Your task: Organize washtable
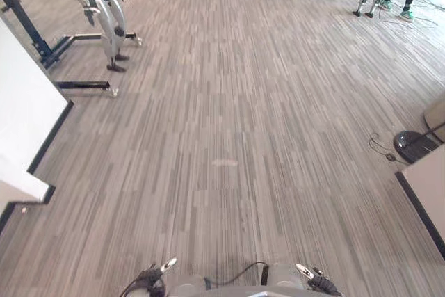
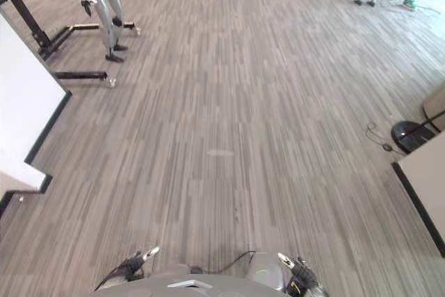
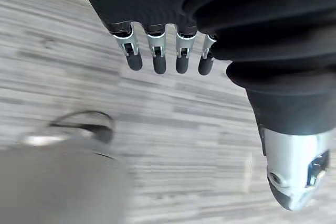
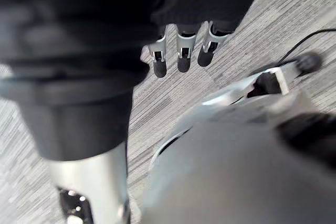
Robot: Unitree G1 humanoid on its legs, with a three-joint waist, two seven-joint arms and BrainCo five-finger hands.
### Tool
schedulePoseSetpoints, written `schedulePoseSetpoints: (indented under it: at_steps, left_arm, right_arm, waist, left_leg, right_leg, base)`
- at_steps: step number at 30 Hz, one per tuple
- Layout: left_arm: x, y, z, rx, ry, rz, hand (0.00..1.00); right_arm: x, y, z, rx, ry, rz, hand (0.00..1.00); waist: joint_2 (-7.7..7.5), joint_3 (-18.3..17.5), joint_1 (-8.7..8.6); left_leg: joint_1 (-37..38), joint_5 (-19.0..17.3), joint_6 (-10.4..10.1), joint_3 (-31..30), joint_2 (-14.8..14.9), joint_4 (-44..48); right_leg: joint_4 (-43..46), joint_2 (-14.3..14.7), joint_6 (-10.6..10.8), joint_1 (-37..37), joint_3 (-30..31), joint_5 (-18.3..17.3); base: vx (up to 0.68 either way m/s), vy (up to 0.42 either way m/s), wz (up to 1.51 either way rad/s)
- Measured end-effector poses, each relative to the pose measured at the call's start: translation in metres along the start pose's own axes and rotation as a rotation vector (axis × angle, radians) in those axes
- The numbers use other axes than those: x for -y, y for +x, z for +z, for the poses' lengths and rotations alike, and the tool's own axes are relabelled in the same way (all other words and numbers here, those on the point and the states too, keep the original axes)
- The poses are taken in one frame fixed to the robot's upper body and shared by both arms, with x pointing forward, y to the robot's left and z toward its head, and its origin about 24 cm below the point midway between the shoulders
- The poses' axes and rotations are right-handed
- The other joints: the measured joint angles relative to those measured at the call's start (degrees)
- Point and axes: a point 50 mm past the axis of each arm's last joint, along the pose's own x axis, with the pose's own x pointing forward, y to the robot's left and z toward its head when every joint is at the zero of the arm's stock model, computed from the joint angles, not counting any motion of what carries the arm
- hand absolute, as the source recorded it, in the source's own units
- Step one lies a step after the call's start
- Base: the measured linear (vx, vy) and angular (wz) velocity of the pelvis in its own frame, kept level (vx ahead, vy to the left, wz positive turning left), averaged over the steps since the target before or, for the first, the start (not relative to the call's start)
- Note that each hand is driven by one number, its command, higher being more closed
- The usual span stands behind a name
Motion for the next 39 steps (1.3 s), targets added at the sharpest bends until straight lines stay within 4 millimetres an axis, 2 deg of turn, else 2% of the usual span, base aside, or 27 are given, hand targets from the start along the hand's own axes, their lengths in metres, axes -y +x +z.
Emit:
schedulePoseSetpoints:
  at_steps: [2,3,4,5,6,7,8,9,10,11,14,15,17,18,19,20,21,23,25,28,30,32,33,34,35,37,39]
  left_arm:
    - [0.024,0.004,0.028,0.098,-0.008,-0.059,0.0]
    - [0.027,0.004,0.032,0.12,-0.007,-0.07,0.0]
    - [0.034,0.003,0.036,0.142,-0.015,-0.087,0.0]
    - [0.044,-0.001,0.026,0.121,-0.034,-0.105,0.0]
    - [0.045,-0.002,0.02,0.102,-0.038,-0.109,0.0]
    - [0.05,-0.004,0.014,0.083,-0.052,-0.121,0.0]
    - [0.054,-0.005,0.01,0.073,-0.071,-0.128,0.0]
    - [0.052,-0.008,-0.005,0.028,-0.096,-0.12,0.0]
    - [0.044,-0.01,-0.011,0.02,-0.123,-0.093,0.0]
    - [0.04,-0.009,-0.011,0.018,-0.126,-0.079,0.0]
    - [0.016,-0.007,-0.014,0.004,-0.09,-0.023,0.0]
    - [0.009,-0.008,-0.021,-0.024,-0.097,-0.005,0.0]
    - [0.001,-0.009,-0.024,-0.03,-0.116,0.033,0.0]
    - [-0.005,-0.01,-0.027,-0.039,-0.115,0.052,0.0]
    - [-0.012,-0.01,-0.03,-0.055,-0.099,0.068,0.0]
    - [-0.016,-0.01,-0.031,-0.063,-0.084,0.077,0.0]
    - [-0.019,-0.01,-0.033,-0.076,-0.081,0.087,0.0]
    - [-0.024,-0.01,-0.035,-0.092,-0.07,0.095,0.0]
    - [-0.023,-0.011,-0.037,-0.102,-0.046,0.092,0.0]
    - [-0.02,-0.009,-0.032,-0.088,0.013,0.065,0.0]
    - [-0.013,-0.007,-0.025,-0.07,0.029,0.043,0.0]
    - [-0.004,-0.005,-0.02,-0.049,0.004,0.022,0.0]
    - [-0.003,-0.004,-0.016,-0.031,0.019,0.012,0.0]
    - [0.005,-0.004,-0.016,-0.031,0.014,-0.007,0.0]
    - [0.007,-0.004,-0.016,-0.034,0.005,-0.01,0.0]
    - [0.015,-0.009,-0.031,-0.071,-0.038,-0.028,0.0]
    - [0.015,-0.011,-0.039,-0.102,-0.062,-0.027,0.0]
  right_arm:
    - [0.012,-0.006,-0.017,-0.046,0.051,-0.043,0.0]
    - [0.014,-0.008,-0.022,-0.064,0.057,-0.05,0.0]
    - [0.019,-0.012,-0.033,-0.097,0.058,-0.065,0.0]
    - [0.027,-0.017,-0.044,-0.141,0.047,-0.085,0.0]
    - [0.027,-0.017,-0.045,-0.146,0.05,-0.085,0.0]
    - [0.025,-0.016,-0.043,-0.144,0.051,-0.081,0.0]
    - [0.028,-0.015,-0.036,-0.126,0.047,-0.085,0.0]
    - [0.033,-0.014,-0.025,-0.088,0.027,-0.106,0.0]
    - [0.036,-0.011,-0.008,-0.035,-0.01,-0.112,0.0]
    - [0.034,-0.009,0.001,-0.012,-0.025,-0.108,0.0]
    - [-0.008,0.004,0.046,0.15,-0.028,0.012,0.0]
    - [-0.026,0.007,0.063,0.2,-0.051,0.061,0.0]
    - [-0.048,0.008,0.08,0.268,-0.05,0.124,0.0]
    - [-0.056,0.007,0.084,0.29,-0.068,0.148,0.0]
    - [-0.066,0.008,0.078,0.274,-0.079,0.177,0.0]
    - [-0.067,0.008,0.072,0.257,-0.083,0.182,0.0]
    - [-0.065,0.009,0.062,0.218,-0.083,0.174,0.0]
    - [-0.053,0.009,0.041,0.137,-0.077,0.138,0.0]
    - [-0.035,0.007,0.019,0.06,-0.041,0.086,0.0]
    - [-0.029,0.007,0.019,0.058,-0.035,0.067,0.0]
    - [-0.027,0.007,0.019,0.06,-0.021,0.061,0.0]
    - [-0.027,0.006,0.019,0.058,-0.018,0.059,0.0]
    - [-0.027,0.006,0.012,0.032,-0.008,0.056,0.0]
    - [-0.021,0.004,0.007,0.013,0.01,0.038,0.0]
    - [-0.018,0.004,0.004,0.002,0.019,0.023,0.0]
    - [-0.001,0.001,0.002,-0.009,0.001,-0.02,0.0]
    - [0.002,0.001,0.001,-0.012,-0.002,-0.027,0.0]
  waist:
    - [-0.1,0.16,-0.08]
    - [-0.44,-0.2,-0.15]
    - [-0.72,-0.39,-0.2]
    - [0.01,-1.86,-0.48]
    - [0.36,-1.96,-0.99]
    - [1.45,-2.05,-1.95]
    - [2.76,-2.04,-1.89]
    - [4.21,-1.83,-1.44]
    - [5.04,-1.58,-1.24]
    - [5.01,-1.58,-1.02]
    - [3.13,-0.73,0.54]
    - [3.12,-0.7,1.31]
    - [3.15,-0.72,2.07]
    - [2.99,-0.83,2.88]
    - [1.28,-0.9,2.96]
    - [1.03,-1.42,2.53]
    - [0.09,-1.43,1.49]
    - [-0.36,-1.56,1.41]
    - [-0.32,-1.64,1.28]
    - [-0.04,-1.54,1.14]
    - [0.21,-1.61,0.89]
    - [-0.01,-1.75,0.43]
    - [-1.7,-2.54,0.23]
    - [-2.06,-2.53,0.13]
    - [-1.56,-2.84,0.23]
    - [1.38,-4.63,0.26]
    - [2.1,-5.12,0.26]
  left_leg:
    - [1.73,-5.52,-1.14,-1.33,0.31,1.77]
    - [1.98,-7.6,-1.36,-1.88,0.25,3.31]
    - [2.88,-10.91,-1.32,-2.56,0.36,5.44]
    - [5.39,-14.3,-1.49,-2.9,1.82,8.42]
    - [3.75,-14.87,-1.41,-2.25,2.27,14.12]
    - [-3.06,-12.86,-4.18,-1.01,5.02,30.38]
    - [-5.77,-9.69,-6.46,-0.85,7.25,37.68]
    - [-9.54,-1.51,-9.1,-0.26,10.93,47.87]
    - [-12.68,0.65,-8.69,1.23,13.61,54.69]
    - [-14.32,0.17,-7.96,2.08,14.02,56.49]
    - [-20.01,-3.82,-6.13,9.39,14.23,45.94]
    - [-20.88,-3.91,-6.28,9.51,13.39,34.64]
    - [-19.84,-0.71,-7.34,6.62,11.2,13.12]
    - [-17.7,7.58,-8.4,5.27,9.88,7.13]
    - [-16.34,7.68,-6.44,5.85,7.47,7.15]
    - [-16.49,6.56,-5.88,5.36,6.4,7.64]
    - [-16.3,5.26,-4.62,5.19,5.12,9.36]
    - [-13.79,4.07,-3.04,5.72,3.52,9.7]
    - [-8.36,2.92,-1.27,5.81,2.24,6.58]
    - [-2.77,2.76,-1.04,5.86,2.03,1.67]
    - [-0.86,2.76,-1.05,5.62,2.71,0.06]
    - [-0.6,2.63,-1.5,5.01,3.51,-0.24]
    - [-1.0,2.13,-2.93,4.08,2.55,-0.71]
    - [0.08,0.76,-5.81,3.02,2.83,-1.71]
    - [0.36,1.2,-5.96,3.13,3.35,-2.02]
    - [1.3,0.98,-6.8,3.88,6.55,-3.36]
    - [2.01,0.97,-6.82,4.01,7.83,-3.67]
  right_leg:
    - [-20.85,1.41,1.72,-0.67,2.34,5.53]
    - [-24.94,1.48,2.5,-0.69,3.4,7.02]
    - [-25.28,1.46,2.98,-1.27,4.66,7.94]
    - [-17.39,2.69,1.82,-2.66,5.56,9.52]
    - [-15.25,2.45,1.3,-2.37,5.22,10.22]
    - [-12.19,2.57,-0.15,-1.25,3.44,9.36]
    - [-11.83,3.37,-0.47,0.27,2.0,8.15]
    - [-12.06,5.49,-2.03,3.52,1.15,5.49]
    - [-13.57,7.14,-3.22,7.22,0.91,3.8]
    - [-14.91,7.51,-3.43,8.99,0.91,3.37]
    - [-23.43,7.48,-2.34,17.29,2.14,4.7]
    - [-25.43,7.45,-2.3,19.37,3.03,4.47]
    - [-25.97,6.98,-1.04,20.88,4.03,2.49]
    - [-25.27,6.45,0.08,22.02,5.47,0.49]
    - [-25.49,4.51,1.05,23.47,6.06,-0.95]
    - [-25.2,3.62,1.13,23.97,5.87,-0.93]
    - [-22.07,2.34,1.8,23.53,6.11,-0.47]
    - [-11.99,0.55,2.99,20.4,7.83,1.35]
    - [2.02,-0.99,4.52,16.23,9.36,6.7]
    - [7.65,-2.83,2.79,11.91,5.2,1.41]
    - [2.98,-3.03,2.44,10.35,2.6,-1.01]
    - [-9.58,-1.55,3.51,10.7,3.25,-0.23]
    - [-20.74,-0.71,4.1,11.68,6.02,5.55]
    - [-22.34,-0.29,4.46,12.16,5.95,6.88]
    - [-23.03,0.38,4.41,12.78,5.8,6.93]
    - [-27.37,3.58,3.25,15.03,4.8,7.68]
    - [-30.21,5.17,2.73,17.0,4.47,8.7]
  base:
    - [0.06,-0.005,0.41]
    - [-0.01,-0.067,0.31]
    - [0.43,-0.279,0.34]
    - [0.58,-0.305,0.39]
    - [0.7,-0.413,0.62]
    - [0.45,-0.297,0.57]
    - [0.54,-0.39,0.46]
    - [0.56,-0.323,0.09]
    - [0.54,-0.301,-0.01]
    - [0.49,-0.277,-0.14]
    - [0.24,-0.161,-0.39]
    - [-0.22,-0.017,-0.39]
    - [-0.12,0.017,-0.38]
    - [0.28,0.081,-0.41]
    - [0.43,0.082,-0.26]
    - [0.54,0.088,0.12]
    - [0.51,0.11,0.33]
    - [0.41,0.149,0.25]
    - [0.31,0.137,0.2]
    - [0.11,0.009,0.0]
    - [0.07,-0.082,0.06]
    - [-0.02,-0.084,0.24]
    - [-0.13,-0.151,0.34]
    - [-0.1,-0.175,0.28]
    - [0.06,-0.243,0.15]
    - [0.13,-0.182,-0.06]
    - [0.1,-0.116,-0.08]
